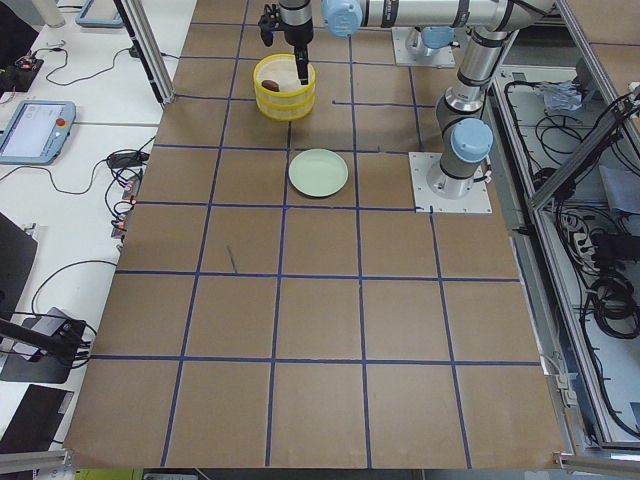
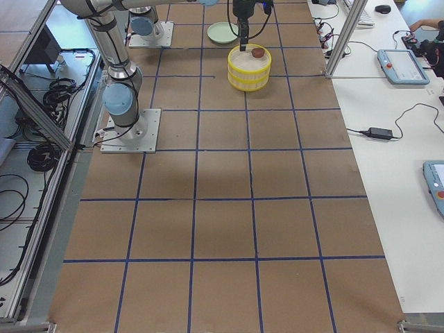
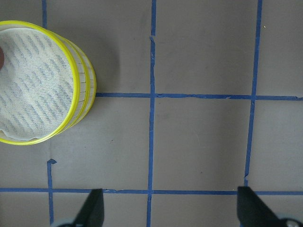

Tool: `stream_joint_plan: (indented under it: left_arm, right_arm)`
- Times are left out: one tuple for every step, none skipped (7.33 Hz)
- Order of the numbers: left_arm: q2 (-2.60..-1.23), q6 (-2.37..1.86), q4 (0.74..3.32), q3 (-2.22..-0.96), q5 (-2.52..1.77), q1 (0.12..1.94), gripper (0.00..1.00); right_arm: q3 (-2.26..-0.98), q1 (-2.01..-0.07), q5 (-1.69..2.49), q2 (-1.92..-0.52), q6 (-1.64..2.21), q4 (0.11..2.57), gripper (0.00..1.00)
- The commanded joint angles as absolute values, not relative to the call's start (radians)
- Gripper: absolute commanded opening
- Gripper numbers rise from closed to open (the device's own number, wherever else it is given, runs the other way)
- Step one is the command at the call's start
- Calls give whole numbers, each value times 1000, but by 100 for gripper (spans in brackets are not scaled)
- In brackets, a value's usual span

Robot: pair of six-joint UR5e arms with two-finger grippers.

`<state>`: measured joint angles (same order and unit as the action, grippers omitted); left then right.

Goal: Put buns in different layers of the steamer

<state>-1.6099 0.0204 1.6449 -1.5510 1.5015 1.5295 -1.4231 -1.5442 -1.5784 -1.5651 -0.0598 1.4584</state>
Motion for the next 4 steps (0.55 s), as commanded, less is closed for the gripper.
stream_joint_plan:
  left_arm:
    - [-1603, 94, 1647, -1560, 1568, 1522, 100]
    - [-1603, 92, 1647, -1560, 1568, 1522, 100]
    - [-1603, 92, 1647, -1560, 1568, 1522, 100]
    - [-1601, 89, 1646, -1560, 1566, 1523, 100]
  right_arm:
    - [-1425, -1546, -1582, -1572, -60, 1459, 100]
    - [-1425, -1546, -1582, -1572, -60, 1457, 100]
    - [-1425, -1546, -1582, -1572, -60, 1459, 100]
    - [-1427, -1546, -1582, -1572, -58, 1460, 100]
